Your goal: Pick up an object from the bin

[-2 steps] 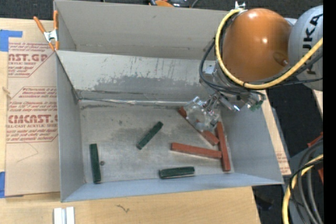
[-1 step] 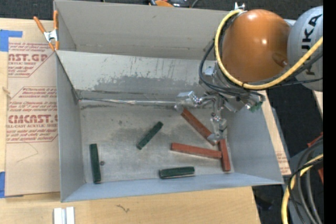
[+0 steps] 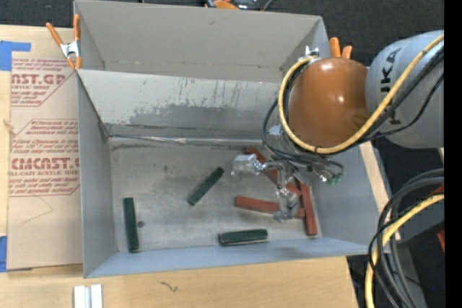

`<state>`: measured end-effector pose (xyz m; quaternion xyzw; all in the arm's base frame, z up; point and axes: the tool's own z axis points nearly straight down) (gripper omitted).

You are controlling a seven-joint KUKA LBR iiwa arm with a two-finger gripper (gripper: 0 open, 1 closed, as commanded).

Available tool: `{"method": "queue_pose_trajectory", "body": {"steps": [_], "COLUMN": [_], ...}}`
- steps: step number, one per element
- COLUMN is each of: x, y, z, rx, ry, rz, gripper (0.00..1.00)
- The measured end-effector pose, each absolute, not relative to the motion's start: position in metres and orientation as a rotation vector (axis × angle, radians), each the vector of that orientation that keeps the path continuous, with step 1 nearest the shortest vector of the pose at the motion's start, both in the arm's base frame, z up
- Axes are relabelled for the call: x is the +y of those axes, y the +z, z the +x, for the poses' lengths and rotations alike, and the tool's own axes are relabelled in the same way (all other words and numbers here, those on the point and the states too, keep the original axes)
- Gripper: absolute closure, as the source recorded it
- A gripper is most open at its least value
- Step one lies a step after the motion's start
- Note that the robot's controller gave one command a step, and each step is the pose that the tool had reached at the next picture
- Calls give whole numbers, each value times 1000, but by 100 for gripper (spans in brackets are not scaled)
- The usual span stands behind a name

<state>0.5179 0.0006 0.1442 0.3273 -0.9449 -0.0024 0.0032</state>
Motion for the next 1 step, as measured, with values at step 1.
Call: {"method": "queue_pose_trajectory", "body": {"steps": [1], "x": [-21], "y": [69], "z": [506], "rx": [-3032], "ry": [-5], "rz": [801], "gripper": [0]}}
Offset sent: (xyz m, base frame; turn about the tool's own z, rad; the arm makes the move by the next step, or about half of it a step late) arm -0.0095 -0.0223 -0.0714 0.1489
